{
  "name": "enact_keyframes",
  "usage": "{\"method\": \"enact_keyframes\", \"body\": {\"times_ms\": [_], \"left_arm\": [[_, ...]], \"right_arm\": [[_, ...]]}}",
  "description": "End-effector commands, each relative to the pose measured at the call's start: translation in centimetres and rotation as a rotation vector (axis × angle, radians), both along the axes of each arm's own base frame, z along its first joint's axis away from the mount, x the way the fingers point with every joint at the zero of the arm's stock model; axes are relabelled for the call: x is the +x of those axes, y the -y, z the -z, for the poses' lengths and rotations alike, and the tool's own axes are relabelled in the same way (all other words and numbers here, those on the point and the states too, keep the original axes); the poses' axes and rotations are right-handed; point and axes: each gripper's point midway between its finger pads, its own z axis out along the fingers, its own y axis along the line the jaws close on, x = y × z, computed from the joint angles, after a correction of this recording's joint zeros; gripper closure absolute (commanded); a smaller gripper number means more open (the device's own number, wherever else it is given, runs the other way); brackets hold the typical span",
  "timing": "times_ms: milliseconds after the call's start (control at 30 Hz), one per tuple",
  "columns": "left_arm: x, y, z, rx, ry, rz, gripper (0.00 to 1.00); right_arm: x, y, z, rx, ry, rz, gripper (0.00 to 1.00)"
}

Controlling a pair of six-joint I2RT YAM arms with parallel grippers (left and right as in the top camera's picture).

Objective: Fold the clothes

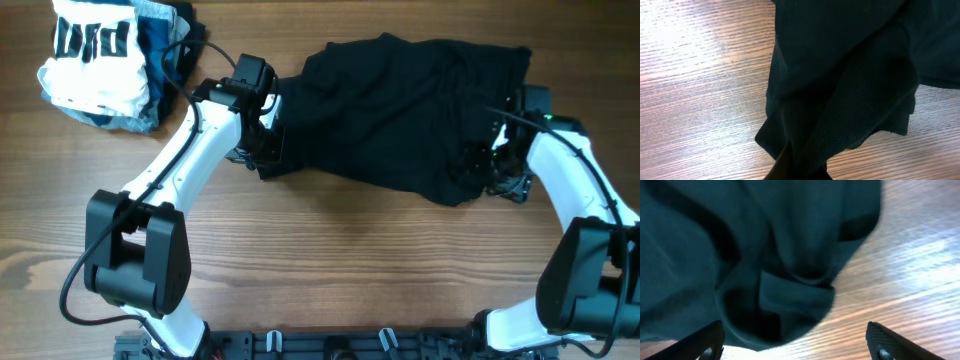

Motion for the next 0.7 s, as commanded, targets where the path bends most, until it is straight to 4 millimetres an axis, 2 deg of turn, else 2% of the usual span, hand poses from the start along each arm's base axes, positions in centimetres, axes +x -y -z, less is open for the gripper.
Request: {"method": "enact_keyframes", "body": {"times_ms": [0, 233, 300, 467, 567, 667], "left_arm": [[0.8, 0.6, -1.2, -0.033, 0.041, -0.013, 0.96], [0.9, 0.7, -1.2, -0.035, 0.047, -0.013, 0.96], [0.9, 0.6, -1.2, -0.035, 0.047, -0.013, 0.96], [0.9, 0.6, -1.2, -0.035, 0.047, -0.012, 0.96], [0.9, 0.6, -1.2, -0.034, 0.045, -0.013, 0.96], [0.8, 0.6, -1.2, -0.034, 0.043, -0.013, 0.96]], "right_arm": [[0.7, -0.8, -0.4, -0.02, 0.043, -0.038, 0.18], [0.6, -2.1, 0.9, -0.027, 0.031, -0.098, 0.35], [-0.1, -2.3, 1.6, -0.024, 0.006, -0.1, 0.44], [-2.0, -1.8, 2.6, -0.044, -0.059, -0.056, 0.53], [-4.1, -0.2, 2.6, -0.137, -0.141, 0.032, 0.52], [-4.8, 0.4, 2.7, -0.17, -0.165, 0.058, 0.47]]}}
